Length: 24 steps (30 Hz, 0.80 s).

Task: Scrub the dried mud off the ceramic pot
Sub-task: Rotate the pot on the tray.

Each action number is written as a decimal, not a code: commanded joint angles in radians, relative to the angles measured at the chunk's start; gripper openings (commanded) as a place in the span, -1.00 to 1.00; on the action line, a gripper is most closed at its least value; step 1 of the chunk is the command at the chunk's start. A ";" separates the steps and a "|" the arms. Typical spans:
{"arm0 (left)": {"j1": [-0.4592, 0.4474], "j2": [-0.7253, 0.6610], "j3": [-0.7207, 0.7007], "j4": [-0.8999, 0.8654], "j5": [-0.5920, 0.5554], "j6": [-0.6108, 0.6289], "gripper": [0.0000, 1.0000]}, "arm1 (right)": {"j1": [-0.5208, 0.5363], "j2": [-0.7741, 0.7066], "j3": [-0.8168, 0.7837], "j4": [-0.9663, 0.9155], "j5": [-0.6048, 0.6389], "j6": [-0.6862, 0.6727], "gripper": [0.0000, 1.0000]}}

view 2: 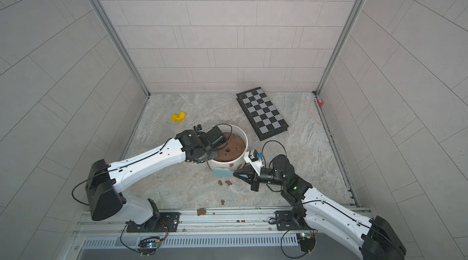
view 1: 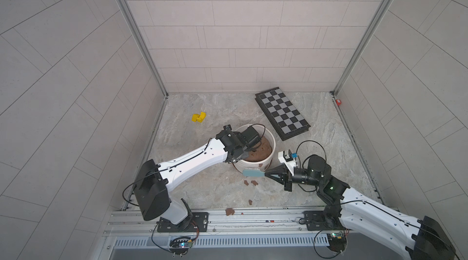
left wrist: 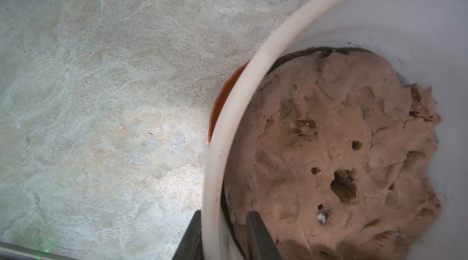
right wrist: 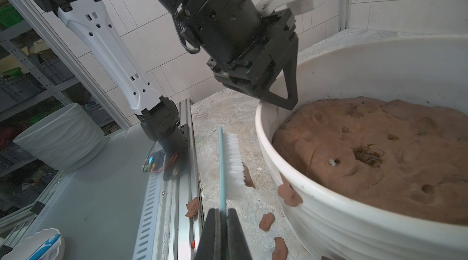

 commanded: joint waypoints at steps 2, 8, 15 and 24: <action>-0.006 0.020 0.026 -0.054 -0.074 0.001 -0.55 | -0.006 -0.007 0.003 0.019 -0.009 -0.004 -1.00; 0.018 0.029 0.046 -0.034 -0.115 0.072 -0.74 | -0.007 -0.004 -0.008 0.051 -0.006 0.014 -1.00; 0.078 0.030 0.056 -0.001 -0.103 0.177 -0.97 | -0.011 0.019 -0.005 0.069 -0.008 0.013 -1.00; 0.154 0.048 0.062 0.069 -0.003 0.454 -1.00 | -0.013 0.036 0.012 0.074 -0.018 0.014 -1.00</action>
